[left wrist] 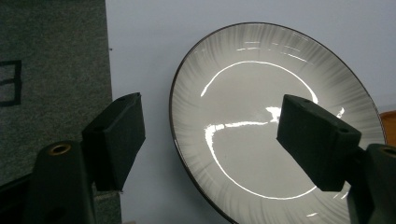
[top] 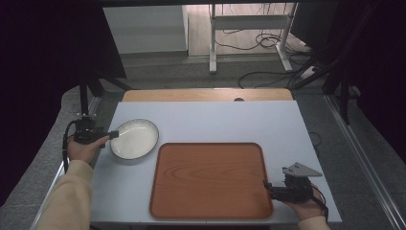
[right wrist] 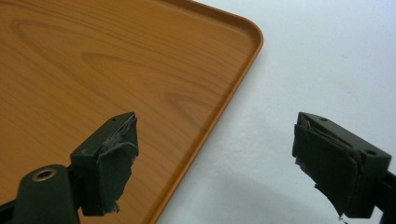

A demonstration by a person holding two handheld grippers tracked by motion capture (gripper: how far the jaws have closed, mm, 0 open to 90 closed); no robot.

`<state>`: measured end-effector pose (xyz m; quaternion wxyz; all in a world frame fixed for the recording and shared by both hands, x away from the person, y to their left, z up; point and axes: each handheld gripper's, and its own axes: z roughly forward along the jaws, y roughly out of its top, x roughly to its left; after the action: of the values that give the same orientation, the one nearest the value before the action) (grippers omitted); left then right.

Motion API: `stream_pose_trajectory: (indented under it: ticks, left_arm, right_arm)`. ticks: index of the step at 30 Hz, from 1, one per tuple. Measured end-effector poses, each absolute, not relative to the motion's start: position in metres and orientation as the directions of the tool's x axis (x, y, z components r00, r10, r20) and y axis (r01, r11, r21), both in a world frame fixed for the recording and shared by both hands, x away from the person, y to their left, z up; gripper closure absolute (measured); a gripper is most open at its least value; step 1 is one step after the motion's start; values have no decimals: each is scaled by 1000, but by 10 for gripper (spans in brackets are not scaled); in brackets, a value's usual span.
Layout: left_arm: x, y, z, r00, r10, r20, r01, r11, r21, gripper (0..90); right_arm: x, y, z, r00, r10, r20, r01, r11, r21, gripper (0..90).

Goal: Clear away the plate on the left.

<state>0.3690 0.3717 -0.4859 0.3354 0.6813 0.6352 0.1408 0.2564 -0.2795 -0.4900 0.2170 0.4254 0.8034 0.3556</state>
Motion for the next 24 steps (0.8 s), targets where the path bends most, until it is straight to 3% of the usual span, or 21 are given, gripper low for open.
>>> stream_pose_trajectory:
  ticks: [24]
  left_arm:
    - [383,387,-517,126,939,-321,815,87,573,351]
  right_arm:
    - [258,-280,-493,-546,837,-44,539,391,746,155]
